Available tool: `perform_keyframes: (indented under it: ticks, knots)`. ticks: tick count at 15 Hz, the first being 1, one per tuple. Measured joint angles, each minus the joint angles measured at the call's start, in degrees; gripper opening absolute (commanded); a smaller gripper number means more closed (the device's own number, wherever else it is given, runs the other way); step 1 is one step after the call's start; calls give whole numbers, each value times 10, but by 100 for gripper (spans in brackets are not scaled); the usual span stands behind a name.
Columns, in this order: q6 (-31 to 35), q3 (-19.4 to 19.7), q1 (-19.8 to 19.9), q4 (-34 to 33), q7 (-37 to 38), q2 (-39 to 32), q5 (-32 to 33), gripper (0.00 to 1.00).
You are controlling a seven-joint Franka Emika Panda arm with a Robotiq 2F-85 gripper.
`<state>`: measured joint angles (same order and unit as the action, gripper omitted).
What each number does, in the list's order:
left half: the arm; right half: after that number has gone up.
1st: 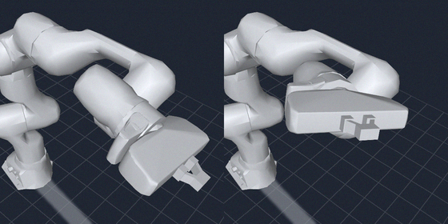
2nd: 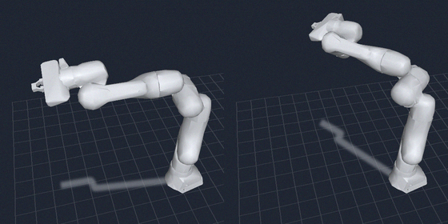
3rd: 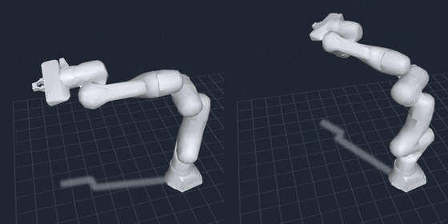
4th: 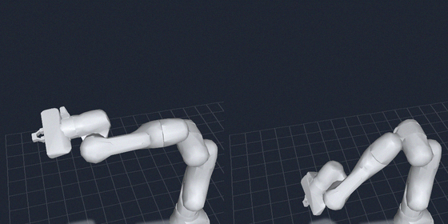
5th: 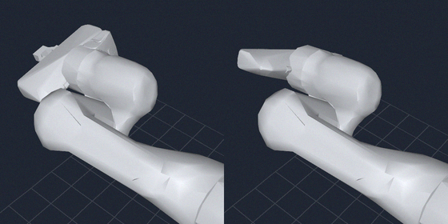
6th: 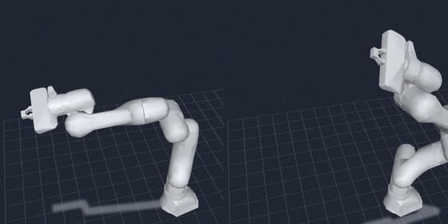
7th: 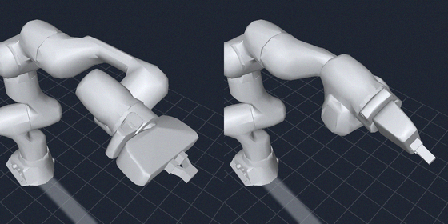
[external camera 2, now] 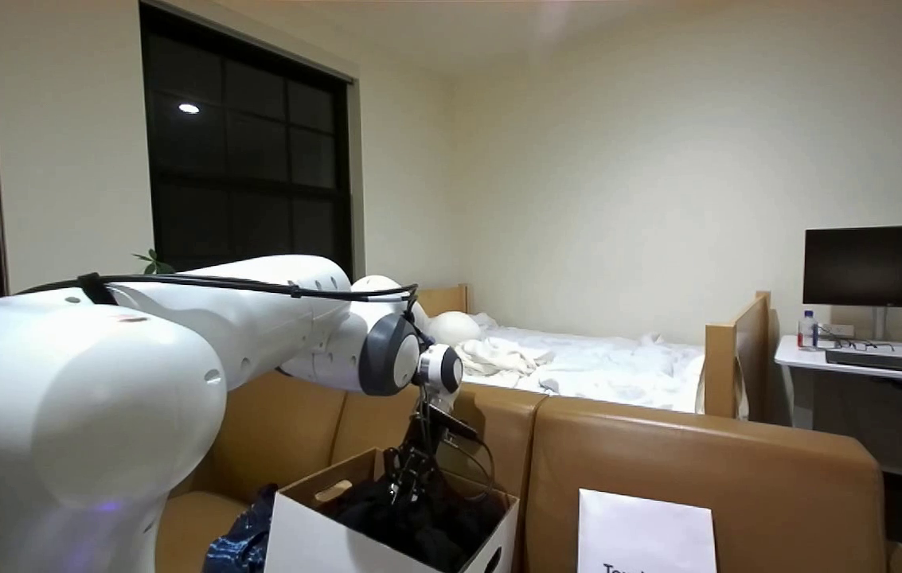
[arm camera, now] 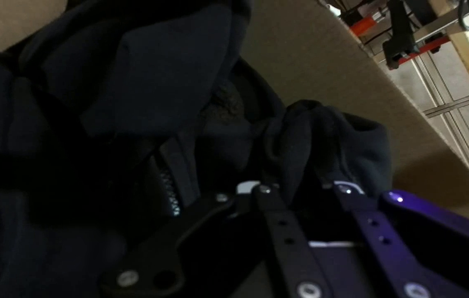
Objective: Put the black hoodie inside the white storage box
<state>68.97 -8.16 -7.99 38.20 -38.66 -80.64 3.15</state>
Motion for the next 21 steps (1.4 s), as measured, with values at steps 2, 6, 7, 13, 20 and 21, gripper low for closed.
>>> perform_keyframes:
  ticks: [2, 6, 7, 13, 20, 21]
  knots:
    - [-23, 0, -3, -18, 0, 1, 0, 69]
    - [-25, -1, -7, -49, 4, 14, -3, 95]
    - [-17, -1, -7, -56, 11, 21, -5, 98]
    - [46, -3, -6, -100, 101, 78, -23, 100]
    - [82, 33, -25, -193, 219, 114, -19, 100]
    - [89, 46, -28, -193, 230, 122, -13, 100]
